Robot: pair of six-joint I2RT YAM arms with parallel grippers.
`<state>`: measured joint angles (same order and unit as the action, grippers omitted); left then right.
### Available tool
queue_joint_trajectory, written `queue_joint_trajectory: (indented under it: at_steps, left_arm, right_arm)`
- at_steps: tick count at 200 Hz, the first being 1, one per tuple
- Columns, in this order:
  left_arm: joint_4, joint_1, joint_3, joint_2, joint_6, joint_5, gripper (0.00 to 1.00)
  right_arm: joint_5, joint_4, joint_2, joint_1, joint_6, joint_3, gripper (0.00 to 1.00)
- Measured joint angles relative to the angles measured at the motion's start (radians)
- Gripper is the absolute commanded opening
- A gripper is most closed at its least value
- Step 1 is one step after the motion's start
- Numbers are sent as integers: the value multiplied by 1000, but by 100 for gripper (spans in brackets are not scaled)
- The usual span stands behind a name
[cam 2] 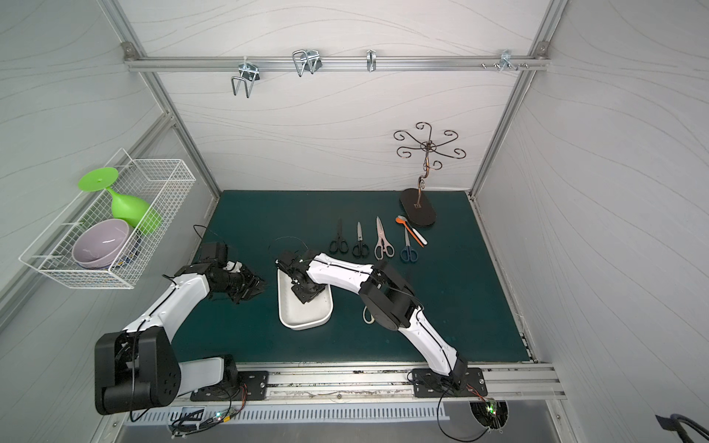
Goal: Take the scissors out of the storage box
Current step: Pick up the scissors from the storage box.
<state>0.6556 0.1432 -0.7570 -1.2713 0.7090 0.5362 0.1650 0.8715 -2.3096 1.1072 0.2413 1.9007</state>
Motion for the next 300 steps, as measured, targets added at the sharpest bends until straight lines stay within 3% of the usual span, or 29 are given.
queue_joint_trajectory:
  at_steps: [54, 84, 165, 233, 300]
  left_arm:
    - [0, 1, 0, 0, -1, 0, 29]
    - [0, 5, 0, 0, -1, 0, 29]
    - [4, 8, -2, 0, 2, 4, 29]
    - [48, 21, -137, 0, -1, 18, 28]
    - [72, 21, -144, -3, -17, 9, 28]
  right_arm:
    - [12, 0, -5, 7, -19, 7, 12]
    - [13, 0, -5, 9, -35, 7, 0]
    - [-3, -5, 3, 9, -49, -3, 0]
    - [-40, 48, 56, 10, -27, 9, 0]
    - [-74, 55, 133, 5, 30, 15, 0]
